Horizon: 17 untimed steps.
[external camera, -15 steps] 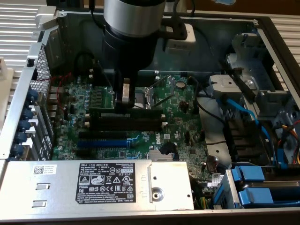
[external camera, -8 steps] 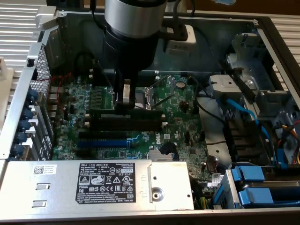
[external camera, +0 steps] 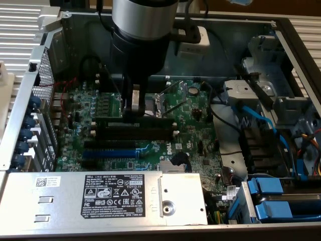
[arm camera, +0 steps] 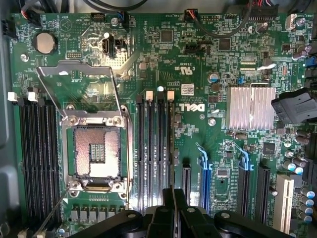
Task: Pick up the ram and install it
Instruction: 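Insert the ram into the slot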
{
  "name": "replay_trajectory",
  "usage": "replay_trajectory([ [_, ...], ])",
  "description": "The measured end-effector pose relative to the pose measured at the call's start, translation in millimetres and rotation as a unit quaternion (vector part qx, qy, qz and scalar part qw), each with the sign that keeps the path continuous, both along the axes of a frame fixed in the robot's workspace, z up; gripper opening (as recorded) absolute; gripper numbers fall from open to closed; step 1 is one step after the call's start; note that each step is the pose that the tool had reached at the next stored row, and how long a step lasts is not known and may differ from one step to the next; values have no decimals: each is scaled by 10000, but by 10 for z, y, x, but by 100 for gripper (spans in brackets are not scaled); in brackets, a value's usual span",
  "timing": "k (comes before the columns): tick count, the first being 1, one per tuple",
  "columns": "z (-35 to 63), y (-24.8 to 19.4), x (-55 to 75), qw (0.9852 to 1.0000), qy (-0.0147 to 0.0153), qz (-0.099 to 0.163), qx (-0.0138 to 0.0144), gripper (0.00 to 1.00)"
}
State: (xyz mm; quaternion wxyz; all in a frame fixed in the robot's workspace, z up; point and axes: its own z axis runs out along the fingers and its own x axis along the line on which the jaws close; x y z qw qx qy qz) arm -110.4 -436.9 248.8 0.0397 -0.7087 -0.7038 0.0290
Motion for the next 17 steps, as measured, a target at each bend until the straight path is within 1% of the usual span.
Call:
replay_trajectory([
  [2, -1, 1, -2, 10000, -22, 14, 0, 12],
  [4, 0, 0, -3, 10000, -37, 20, 0, 12],
  [9, -4, 0, -8, 10000, -44, 20, -1, 12],
  [14, -18, 0, -10, 10000, -60, 20, -1, 12],
  [15, -19, 0, -13, 10000, -87, 19, 0, 12],
  [17, -20, 0, -17, 9999, -122, 20, -1, 12],
])
